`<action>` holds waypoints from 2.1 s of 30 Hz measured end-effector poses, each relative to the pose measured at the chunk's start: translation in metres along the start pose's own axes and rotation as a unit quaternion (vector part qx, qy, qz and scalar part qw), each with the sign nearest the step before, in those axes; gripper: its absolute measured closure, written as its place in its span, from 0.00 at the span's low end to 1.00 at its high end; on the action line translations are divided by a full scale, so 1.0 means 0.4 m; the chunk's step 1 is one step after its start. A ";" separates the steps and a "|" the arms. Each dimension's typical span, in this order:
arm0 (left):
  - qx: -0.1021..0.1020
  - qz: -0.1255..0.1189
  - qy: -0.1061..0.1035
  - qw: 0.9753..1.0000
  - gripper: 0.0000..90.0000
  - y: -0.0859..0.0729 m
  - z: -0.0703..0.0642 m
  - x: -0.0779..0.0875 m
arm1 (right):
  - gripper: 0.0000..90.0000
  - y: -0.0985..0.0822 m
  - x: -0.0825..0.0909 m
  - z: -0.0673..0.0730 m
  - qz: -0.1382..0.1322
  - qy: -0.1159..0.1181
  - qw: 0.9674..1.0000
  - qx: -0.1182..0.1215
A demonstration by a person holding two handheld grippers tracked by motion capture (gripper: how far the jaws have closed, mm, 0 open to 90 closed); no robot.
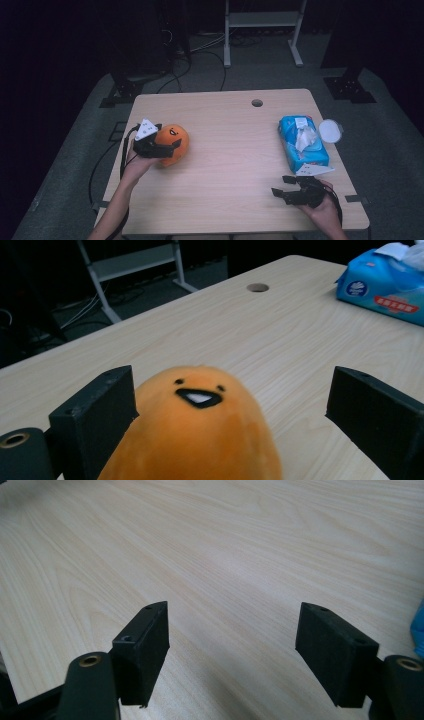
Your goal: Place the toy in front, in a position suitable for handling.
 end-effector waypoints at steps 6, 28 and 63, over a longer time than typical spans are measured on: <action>0.017 0.022 0.025 0.999 0.10 -0.060 0.056 -0.023 | 0.32 -0.003 -0.003 -0.001 0.004 -0.003 1.000 0.006; 0.032 0.055 0.018 0.998 0.38 -0.092 0.073 -0.036 | 0.33 0.000 0.000 0.012 0.004 0.005 1.000 0.011; -0.011 -0.015 -0.121 0.992 0.54 0.121 -0.155 -0.012 | 0.33 0.009 0.022 -0.009 -0.013 -0.010 1.000 0.011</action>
Point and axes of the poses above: each handheld gripper's, and its own axes: x roughly backward along the jaws, y roughly out of its top, z roughly to its left, the point moved 8 cm from there along -x, roughly forward along the jaws, and after that the axes turned 6 degrees about -y, right-handed, at the moved point
